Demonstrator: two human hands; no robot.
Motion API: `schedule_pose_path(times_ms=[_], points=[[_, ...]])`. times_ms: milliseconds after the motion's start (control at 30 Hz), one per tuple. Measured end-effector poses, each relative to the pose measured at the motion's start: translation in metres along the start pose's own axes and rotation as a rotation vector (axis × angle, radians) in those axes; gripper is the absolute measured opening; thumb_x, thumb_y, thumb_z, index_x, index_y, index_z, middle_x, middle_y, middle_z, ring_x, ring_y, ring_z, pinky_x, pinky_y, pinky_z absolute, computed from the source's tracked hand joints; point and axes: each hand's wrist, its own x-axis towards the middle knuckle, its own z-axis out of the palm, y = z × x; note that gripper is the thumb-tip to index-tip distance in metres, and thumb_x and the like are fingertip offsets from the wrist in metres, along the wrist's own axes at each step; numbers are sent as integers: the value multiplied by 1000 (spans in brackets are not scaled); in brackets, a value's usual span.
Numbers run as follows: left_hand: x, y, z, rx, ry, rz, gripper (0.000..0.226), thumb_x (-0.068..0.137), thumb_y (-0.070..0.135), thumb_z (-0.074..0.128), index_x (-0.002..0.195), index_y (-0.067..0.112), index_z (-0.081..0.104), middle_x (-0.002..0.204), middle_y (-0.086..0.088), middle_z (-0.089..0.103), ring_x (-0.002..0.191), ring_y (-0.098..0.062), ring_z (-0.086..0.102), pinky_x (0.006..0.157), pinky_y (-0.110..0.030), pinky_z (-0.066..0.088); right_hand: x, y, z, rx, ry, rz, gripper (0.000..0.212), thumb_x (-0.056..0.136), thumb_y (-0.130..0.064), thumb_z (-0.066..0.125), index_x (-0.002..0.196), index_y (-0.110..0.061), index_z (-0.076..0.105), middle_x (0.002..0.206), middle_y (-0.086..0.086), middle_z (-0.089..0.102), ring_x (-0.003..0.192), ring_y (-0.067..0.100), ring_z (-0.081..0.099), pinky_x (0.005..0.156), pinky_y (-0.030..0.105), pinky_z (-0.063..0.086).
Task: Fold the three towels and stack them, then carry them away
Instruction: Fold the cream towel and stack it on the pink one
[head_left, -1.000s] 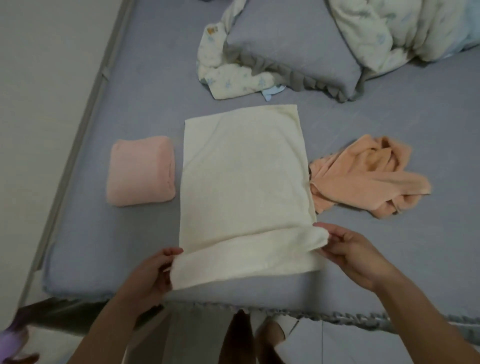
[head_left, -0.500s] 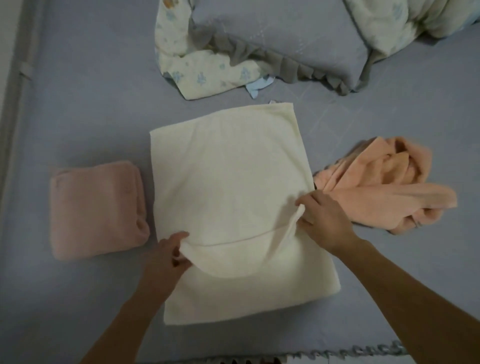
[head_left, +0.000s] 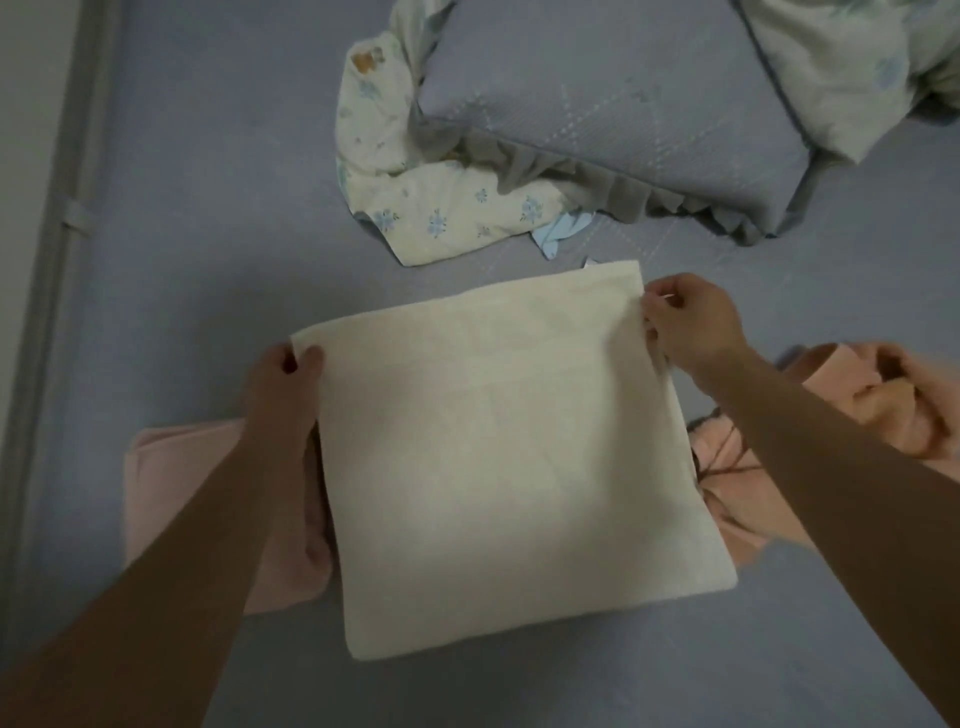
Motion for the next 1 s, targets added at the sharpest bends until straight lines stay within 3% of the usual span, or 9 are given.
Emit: schedule_pose_path(times_ms=[100,300,367,500,567,667,800,900,1000], points=[[29,0,17,168,-3,-36,18,89,30,56,85,13,59,75,-3,57,75,-21,53,61,-31,35,7,10,17,-86,16,91,25,88,-29,60,108,-15,64,98,3,67,92,24,62,77,28,46],[37,-4,19,198,-26,76,18,89,35,56,89,18,63,81,-4,61,77,-21,56,69,-31,38,-10,20,25,-145,45,2,28,84,-41,64,101,-19,61,88,-5,63,81,17,57,73,32,44],[36,-1,17,159,-23,121,20,89,33,58,90,15,67,78,-4,62,74,-19,56,67,-30,37,-5,13,23,-204,44,-28,24,87,-37,60,97,-16,64,84,-2,62,80,19,56,71,30,40],[39,7,17,4,-11,90,21,85,40,60,86,21,69,64,9,59,58,-5,50,56,-24,39,8,5,11,-59,258,-23,15,88,-33,53,86,-19,59,72,-10,57,70,13,53,70,29,39],[40,9,22,41,-27,83,23,85,41,59,84,19,68,61,9,56,56,-6,50,54,-25,38,11,8,9,-64,242,15,14,87,-33,53,87,-19,58,71,-13,55,72,15,53,70,29,38],[42,8,30,179,-33,50,26,86,37,58,92,14,69,73,-2,63,72,-22,59,64,-29,40,12,18,16,-160,52,128,16,86,-29,58,98,-18,61,86,-3,60,84,20,53,74,28,37],[35,14,33,217,9,19,30,81,30,59,108,17,64,102,-8,66,91,-30,64,78,-35,50,-3,27,20,-124,39,183,34,85,-29,61,115,-14,59,105,6,65,102,28,60,81,31,43],[14,20,34,306,126,344,51,84,18,57,134,14,49,141,-20,46,126,-38,47,107,-44,38,-36,29,20,-291,52,94,55,83,-25,61,134,-11,46,133,16,52,122,38,49,98,42,40],[-37,21,61,535,80,767,58,93,22,46,149,15,34,160,-19,24,148,-36,21,117,-50,22,-81,28,39,-635,29,-351,71,91,-29,46,152,-3,21,158,22,22,146,39,19,117,50,17]])
